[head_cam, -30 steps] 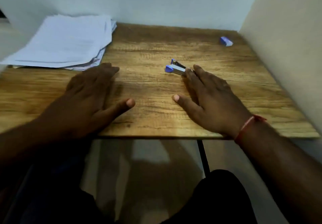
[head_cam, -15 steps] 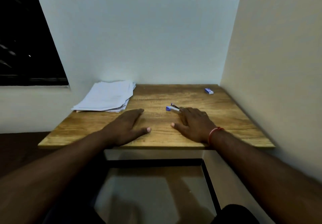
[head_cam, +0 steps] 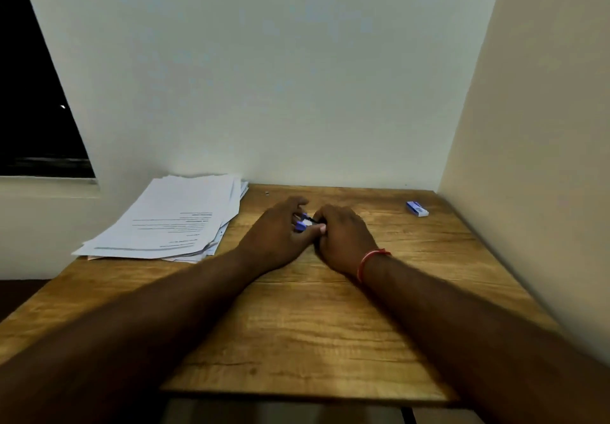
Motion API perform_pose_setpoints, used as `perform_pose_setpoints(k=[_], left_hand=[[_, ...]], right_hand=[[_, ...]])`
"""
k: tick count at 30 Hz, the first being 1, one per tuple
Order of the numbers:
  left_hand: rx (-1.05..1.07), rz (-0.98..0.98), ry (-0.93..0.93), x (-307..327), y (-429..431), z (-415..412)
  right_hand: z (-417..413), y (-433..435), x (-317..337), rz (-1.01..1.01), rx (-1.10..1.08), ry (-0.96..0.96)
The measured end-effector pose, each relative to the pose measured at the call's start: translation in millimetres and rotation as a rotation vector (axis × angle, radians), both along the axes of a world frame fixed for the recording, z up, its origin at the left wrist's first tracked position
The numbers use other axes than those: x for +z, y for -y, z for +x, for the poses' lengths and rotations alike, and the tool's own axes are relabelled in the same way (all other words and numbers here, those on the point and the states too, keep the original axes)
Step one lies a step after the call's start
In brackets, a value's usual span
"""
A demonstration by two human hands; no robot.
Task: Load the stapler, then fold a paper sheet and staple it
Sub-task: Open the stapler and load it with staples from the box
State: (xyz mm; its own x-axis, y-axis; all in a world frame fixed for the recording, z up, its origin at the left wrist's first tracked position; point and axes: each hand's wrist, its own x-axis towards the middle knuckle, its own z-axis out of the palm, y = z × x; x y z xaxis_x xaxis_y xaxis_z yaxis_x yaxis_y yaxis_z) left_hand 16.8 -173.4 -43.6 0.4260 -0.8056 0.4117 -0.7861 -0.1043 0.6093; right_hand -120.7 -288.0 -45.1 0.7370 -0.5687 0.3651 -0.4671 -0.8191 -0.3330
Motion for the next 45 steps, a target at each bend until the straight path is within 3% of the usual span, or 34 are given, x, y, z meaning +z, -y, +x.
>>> perform_pose_setpoints(k=[3, 7, 10, 18, 23, 32, 38, 45], left_hand=[[0.043, -0.095, -0.166, -0.5, 19.7, 11.8], [-0.019, -0.167, -0.541, -7.2, 26.9, 30.6], [-0.091, -0.204, -0.638, -5.6, 26.3, 27.4], [-0.143, -0.253, -0.641, -0.5, 17.1, 22.0], [-0.151, -0.283, -0.619, -2.4, 13.7, 24.5], [-0.096, -0.357, -0.624, -2.8, 12.2, 26.9], [-0.02, -0.496, -0.793, -1.0, 15.2, 38.6], [0.009, -0.686, -0.945, 2.4, 13.9, 47.9]], right_hand=[[15.2, 13.4, 2.0, 0.109, 0.006, 0.117], [17.6, 21.2, -0.3, 0.327, 0.077, 0.376], [15.0, 20.9, -0.7, 0.411, 0.123, 0.488], [10.5, 18.5, 1.8, 0.594, 0.199, 0.482], [5.9, 20.0, 3.1, 0.753, 0.269, 0.575], [1.9, 20.2, 4.9, 0.704, 0.251, 0.618], [1.1, 25.6, 3.5, 0.76, 0.151, 0.682], [-1.8, 29.8, 3.1, 0.664, 0.125, 0.544]])
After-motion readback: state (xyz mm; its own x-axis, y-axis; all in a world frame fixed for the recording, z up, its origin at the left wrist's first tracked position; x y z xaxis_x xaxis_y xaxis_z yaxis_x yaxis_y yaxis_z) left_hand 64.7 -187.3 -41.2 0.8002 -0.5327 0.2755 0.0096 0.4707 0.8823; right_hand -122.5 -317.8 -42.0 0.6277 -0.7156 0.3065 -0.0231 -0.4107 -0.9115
